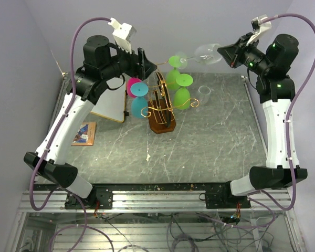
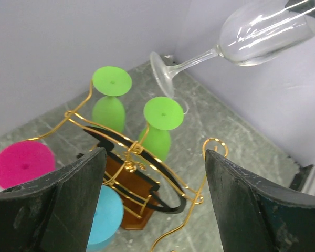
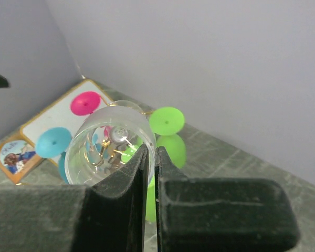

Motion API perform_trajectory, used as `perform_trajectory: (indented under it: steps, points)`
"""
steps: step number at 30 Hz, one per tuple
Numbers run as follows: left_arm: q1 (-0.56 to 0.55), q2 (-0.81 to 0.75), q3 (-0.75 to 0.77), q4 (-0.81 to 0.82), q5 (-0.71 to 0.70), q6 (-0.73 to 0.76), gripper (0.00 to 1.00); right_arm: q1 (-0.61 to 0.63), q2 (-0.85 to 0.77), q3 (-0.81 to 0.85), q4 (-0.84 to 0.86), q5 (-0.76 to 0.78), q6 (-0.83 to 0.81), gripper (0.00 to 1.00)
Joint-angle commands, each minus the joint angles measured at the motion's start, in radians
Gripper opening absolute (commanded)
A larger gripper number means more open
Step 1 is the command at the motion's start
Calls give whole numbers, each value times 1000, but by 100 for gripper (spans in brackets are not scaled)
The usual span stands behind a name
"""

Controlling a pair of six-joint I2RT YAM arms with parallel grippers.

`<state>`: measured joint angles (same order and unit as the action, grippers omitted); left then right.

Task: Place the wine glass upside down on the wine glass rack

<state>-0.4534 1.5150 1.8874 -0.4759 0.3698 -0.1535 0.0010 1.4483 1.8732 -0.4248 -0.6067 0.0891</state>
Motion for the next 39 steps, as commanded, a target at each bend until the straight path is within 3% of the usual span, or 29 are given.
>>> perform_trajectory:
  steps: [1, 8, 13, 35, 39]
  points:
    - [6, 21, 6, 101, 61, -198, 86, 40, 12, 71, 92, -71, 74, 0]
    - [7, 56, -23, 165, 105, -311, 88, 75, 24, 66, 115, -150, 115, 0]
    - [6, 81, -32, 184, 112, -354, 82, 78, 14, 48, 130, -202, 135, 0]
    - [5, 129, -108, 277, 194, -486, 30, 79, -11, -17, 158, -255, 130, 0]
    - [5, 128, -101, 267, 194, -475, 14, 79, -13, -33, 172, -281, 133, 0]
